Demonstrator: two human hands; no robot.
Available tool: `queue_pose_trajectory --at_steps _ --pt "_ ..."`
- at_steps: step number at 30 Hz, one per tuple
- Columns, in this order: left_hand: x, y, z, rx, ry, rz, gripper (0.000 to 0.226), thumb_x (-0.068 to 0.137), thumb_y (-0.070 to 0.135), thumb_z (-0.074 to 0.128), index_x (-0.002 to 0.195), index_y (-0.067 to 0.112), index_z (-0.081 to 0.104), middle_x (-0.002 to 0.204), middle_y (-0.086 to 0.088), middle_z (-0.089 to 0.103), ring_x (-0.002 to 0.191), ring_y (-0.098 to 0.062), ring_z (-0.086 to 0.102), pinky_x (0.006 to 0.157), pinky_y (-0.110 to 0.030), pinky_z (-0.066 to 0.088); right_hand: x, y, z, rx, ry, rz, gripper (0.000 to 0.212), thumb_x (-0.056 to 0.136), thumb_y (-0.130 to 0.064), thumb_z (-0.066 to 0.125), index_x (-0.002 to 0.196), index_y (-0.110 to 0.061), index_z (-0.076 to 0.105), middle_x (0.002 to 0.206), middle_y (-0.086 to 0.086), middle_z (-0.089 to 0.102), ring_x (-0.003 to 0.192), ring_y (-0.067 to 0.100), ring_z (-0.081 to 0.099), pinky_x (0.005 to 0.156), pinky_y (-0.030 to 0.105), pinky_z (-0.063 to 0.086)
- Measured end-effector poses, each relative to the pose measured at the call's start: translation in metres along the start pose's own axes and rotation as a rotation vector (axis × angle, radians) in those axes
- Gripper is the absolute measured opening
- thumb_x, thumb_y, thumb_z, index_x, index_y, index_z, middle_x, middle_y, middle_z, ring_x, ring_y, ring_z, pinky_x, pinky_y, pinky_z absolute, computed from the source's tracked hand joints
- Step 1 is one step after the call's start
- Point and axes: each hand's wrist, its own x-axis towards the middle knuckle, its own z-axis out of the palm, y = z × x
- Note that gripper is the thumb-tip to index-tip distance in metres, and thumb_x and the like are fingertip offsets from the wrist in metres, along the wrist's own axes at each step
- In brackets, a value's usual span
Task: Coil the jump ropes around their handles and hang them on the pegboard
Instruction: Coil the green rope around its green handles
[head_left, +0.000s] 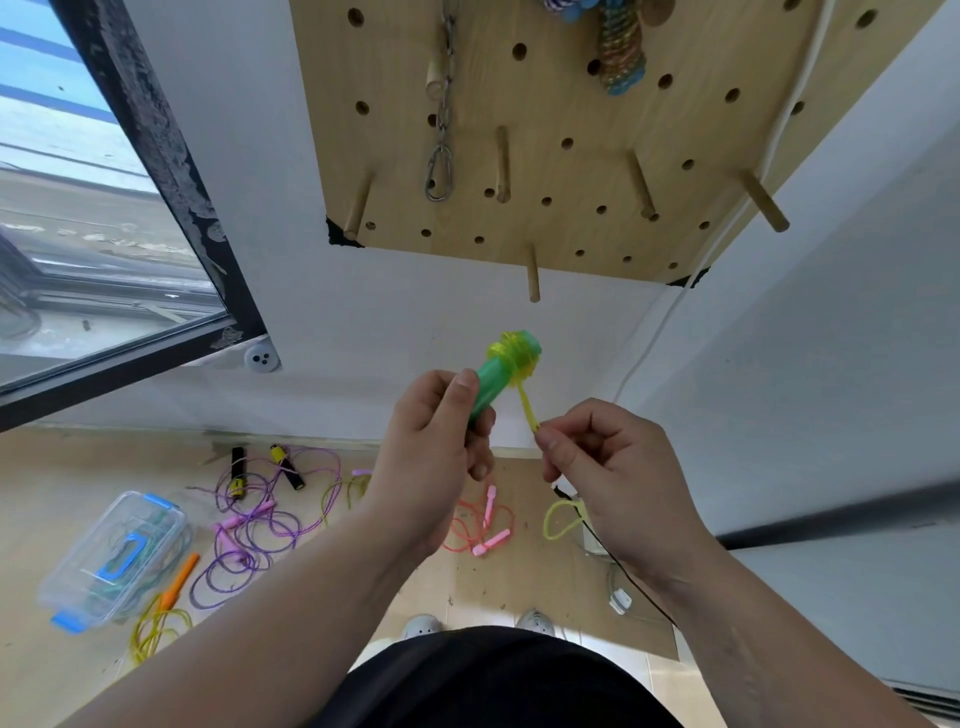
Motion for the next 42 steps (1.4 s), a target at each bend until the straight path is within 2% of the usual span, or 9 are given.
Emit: queue_pose_trajectory --at_steps 5,11,17,21,26,29,32,36,42 --pt "0.000 -0.001 0.000 -0.110 -0.013 -0.123 0.026 0.108 0.027 0.045 0.097 0.005 0.054 0.068 -0.007 0.051 0.048 -0.014 0.030 0.048 -0.028 0.034 0.004 0.009 -0.003 -0.089 0.001 -0.025 0.019 0.091 -0.008 0.071 0.076 -0.018 0.071 0.065 0.000 0.070 0.060 0.008 0.063 0.061 0.014 0.045" --pt "-0.005 0.008 -0.009 -0.187 -0.354 -0.303 0.026 0.106 0.032 0.044 0.090 0.013 0.050 0.064 -0.006 0.040 0.049 -0.013 0.017 0.046 -0.025 0.022 0.019 0.031 -0.019 -0.036 -0.186 0.114 0.021 0.092 -0.030 0.069 0.078 -0.016 0.075 0.060 0.001 0.062 0.057 0.014 0.049 0.058 0.027 0.041" --pt "-0.006 0.002 -0.032 0.346 -0.619 -0.291 0.030 0.108 0.022 0.047 0.079 0.013 0.047 0.063 -0.005 0.040 0.053 -0.016 0.021 0.049 -0.030 0.017 0.046 0.017 -0.043 -0.398 -0.516 0.160 0.014 0.093 -0.019 0.071 0.080 -0.015 0.075 0.072 0.006 0.067 0.066 0.008 0.054 0.062 0.022 0.043" --pt "-0.006 -0.010 -0.039 0.751 -0.567 -0.161 0.026 0.105 0.031 0.054 0.084 0.015 0.055 0.060 0.009 0.053 0.047 -0.007 0.038 0.047 -0.022 0.031 0.057 -0.004 -0.027 -0.658 -0.583 0.071 0.017 0.092 -0.029 0.072 0.080 -0.018 0.076 0.072 0.001 0.067 0.061 0.002 0.053 0.059 0.018 0.042" --pt "0.001 -0.019 -0.044 1.039 -0.349 0.014 0.026 0.104 0.036 0.050 0.084 0.021 0.054 0.073 -0.001 0.061 0.048 -0.005 0.041 0.051 -0.025 0.033 0.040 -0.012 0.008 -0.836 -0.470 -0.079 0.023 0.099 -0.030 0.060 0.087 -0.017 0.074 0.077 -0.003 0.065 0.073 0.013 0.060 0.070 0.037 0.050" --pt "0.006 -0.023 -0.047 0.918 -0.167 0.010 0.027 0.104 0.035 0.049 0.084 0.018 0.054 0.075 -0.008 0.060 0.056 -0.014 0.044 0.056 -0.032 0.036 0.027 -0.008 0.013 -0.786 -0.354 -0.162 0.023 0.101 -0.024 0.054 0.096 -0.015 0.075 0.075 -0.004 0.065 0.072 0.010 0.058 0.066 0.035 0.046" --pt "0.004 -0.028 -0.040 0.736 -0.072 0.004 0.026 0.105 0.035 0.049 0.087 0.016 0.054 0.076 -0.012 0.060 0.055 -0.014 0.043 0.055 -0.032 0.036 0.015 0.001 0.014 -0.681 -0.207 -0.204 0.021 0.100 -0.022 0.058 0.112 -0.018 0.075 0.078 -0.015 0.063 0.069 -0.005 0.053 0.064 0.013 0.035" --pt "0.007 -0.023 -0.030 0.280 0.078 -0.098 0.025 0.107 0.031 0.046 0.091 0.012 0.048 0.070 -0.008 0.052 0.051 -0.015 0.039 0.050 -0.031 0.032 -0.004 0.012 0.011 -0.414 -0.096 -0.140 0.022 0.097 -0.013 0.064 0.114 -0.022 0.077 0.077 -0.018 0.070 0.072 -0.005 0.063 0.067 0.006 0.041" --pt "-0.005 -0.002 -0.020 -0.141 -0.157 -0.246 0.029 0.109 0.027 0.042 0.082 0.017 0.041 0.063 -0.006 0.040 0.055 -0.017 0.021 0.051 -0.030 0.016 -0.001 0.031 0.003 -0.142 -0.068 0.088 0.020 0.098 -0.013 0.065 0.082 -0.022 0.076 0.066 -0.004 0.069 0.059 0.001 0.058 0.063 0.017 0.044"
